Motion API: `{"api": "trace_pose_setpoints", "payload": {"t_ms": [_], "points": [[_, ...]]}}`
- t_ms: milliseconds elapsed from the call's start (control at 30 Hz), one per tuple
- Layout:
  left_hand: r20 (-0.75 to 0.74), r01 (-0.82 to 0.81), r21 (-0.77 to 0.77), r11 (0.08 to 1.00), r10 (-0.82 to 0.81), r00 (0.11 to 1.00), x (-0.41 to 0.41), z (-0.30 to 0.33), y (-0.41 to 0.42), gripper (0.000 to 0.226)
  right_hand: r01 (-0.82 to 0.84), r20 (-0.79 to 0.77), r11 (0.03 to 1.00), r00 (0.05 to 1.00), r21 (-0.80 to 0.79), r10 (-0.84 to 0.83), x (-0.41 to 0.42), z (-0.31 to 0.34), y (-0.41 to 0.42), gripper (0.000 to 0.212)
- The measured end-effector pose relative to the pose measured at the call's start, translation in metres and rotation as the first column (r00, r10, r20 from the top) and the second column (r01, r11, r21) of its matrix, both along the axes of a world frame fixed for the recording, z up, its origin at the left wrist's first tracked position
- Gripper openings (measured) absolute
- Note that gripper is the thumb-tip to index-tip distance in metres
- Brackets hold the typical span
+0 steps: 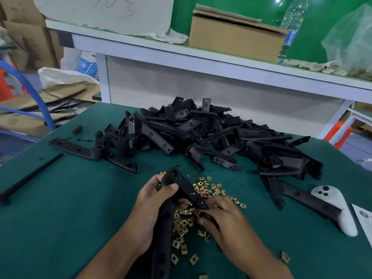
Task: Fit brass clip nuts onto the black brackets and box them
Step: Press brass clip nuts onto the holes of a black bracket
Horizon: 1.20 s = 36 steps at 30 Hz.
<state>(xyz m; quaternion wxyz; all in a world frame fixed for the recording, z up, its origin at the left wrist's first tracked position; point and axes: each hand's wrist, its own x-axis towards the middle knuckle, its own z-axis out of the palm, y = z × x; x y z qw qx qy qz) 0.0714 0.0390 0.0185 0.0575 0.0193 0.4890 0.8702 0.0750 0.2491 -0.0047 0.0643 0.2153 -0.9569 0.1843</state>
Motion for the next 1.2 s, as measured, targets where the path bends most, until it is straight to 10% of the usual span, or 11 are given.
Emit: {"api": "trace_pose_setpoints", "payload": {"t_ms": [667, 1100, 1200], "points": [[-0.002, 0.006, -0.035, 0.999, -0.006, 1.000, -0.004, -0.008, -0.002, 0.025, 0.064, 0.192, 0.967, 0.981, -0.248, -0.015, 0.000, 0.005, 0.007, 0.014], [-0.020, 0.031, -0.081, 0.996, -0.033, 0.999, -0.007, -0.017, -0.006, 0.044, 0.049, 0.084, 0.981, 0.996, -0.186, -0.033, -0.003, 0.004, 0.012, 0.008], [-0.013, 0.037, -0.093, 0.995, -0.039, 0.999, -0.008, -0.017, -0.007, 0.043, 0.003, 0.133, 0.998, 0.991, -0.065, 0.006, -0.002, 0.003, 0.014, 0.033]]}}
